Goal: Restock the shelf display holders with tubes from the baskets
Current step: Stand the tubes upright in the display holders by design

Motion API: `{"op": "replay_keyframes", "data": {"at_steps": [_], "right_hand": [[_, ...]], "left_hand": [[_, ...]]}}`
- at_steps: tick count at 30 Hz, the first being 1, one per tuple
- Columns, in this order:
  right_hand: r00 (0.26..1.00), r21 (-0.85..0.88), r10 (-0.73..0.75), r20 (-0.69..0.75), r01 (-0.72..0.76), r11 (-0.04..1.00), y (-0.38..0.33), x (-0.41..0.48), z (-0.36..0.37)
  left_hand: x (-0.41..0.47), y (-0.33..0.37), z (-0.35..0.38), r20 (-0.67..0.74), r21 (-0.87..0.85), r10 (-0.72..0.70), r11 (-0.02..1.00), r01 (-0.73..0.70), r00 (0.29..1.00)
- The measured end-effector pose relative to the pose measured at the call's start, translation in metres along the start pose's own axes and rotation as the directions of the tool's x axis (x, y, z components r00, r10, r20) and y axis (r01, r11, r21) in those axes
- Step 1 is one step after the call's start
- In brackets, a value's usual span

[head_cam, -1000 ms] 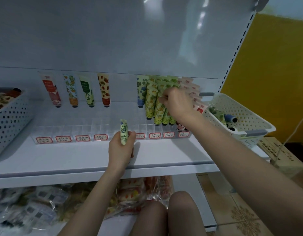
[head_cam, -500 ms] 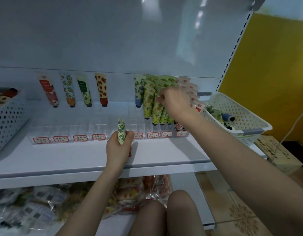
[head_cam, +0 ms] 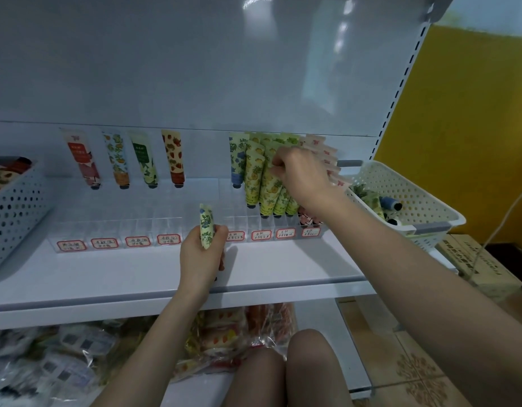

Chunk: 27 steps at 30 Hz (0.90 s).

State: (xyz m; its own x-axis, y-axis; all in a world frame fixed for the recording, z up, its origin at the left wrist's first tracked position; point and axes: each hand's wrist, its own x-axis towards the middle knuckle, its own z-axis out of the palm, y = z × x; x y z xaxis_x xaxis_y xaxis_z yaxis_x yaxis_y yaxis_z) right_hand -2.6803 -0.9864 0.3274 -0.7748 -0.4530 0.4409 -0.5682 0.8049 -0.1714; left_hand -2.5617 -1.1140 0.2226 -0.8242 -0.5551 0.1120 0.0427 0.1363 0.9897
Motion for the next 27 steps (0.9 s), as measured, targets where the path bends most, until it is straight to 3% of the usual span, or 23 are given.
{"op": "replay_keyframes", "data": {"at_steps": [16,27], "right_hand": [[0.988,-0.100,-0.067,-0.137,0.054,0.994,0.002,0.004,0.016],[0.994,0.185,0.017,-0.112,0.004,0.983,0.007,-0.001,0.012]], "left_hand": [[0.000,-0.001,0.004,-0.006,0.002,-0.001,1.000,0.001,1.000],[0.000,0.004,0.004,0.021,0.017,0.012,1.000,-0.013,1.000]]}}
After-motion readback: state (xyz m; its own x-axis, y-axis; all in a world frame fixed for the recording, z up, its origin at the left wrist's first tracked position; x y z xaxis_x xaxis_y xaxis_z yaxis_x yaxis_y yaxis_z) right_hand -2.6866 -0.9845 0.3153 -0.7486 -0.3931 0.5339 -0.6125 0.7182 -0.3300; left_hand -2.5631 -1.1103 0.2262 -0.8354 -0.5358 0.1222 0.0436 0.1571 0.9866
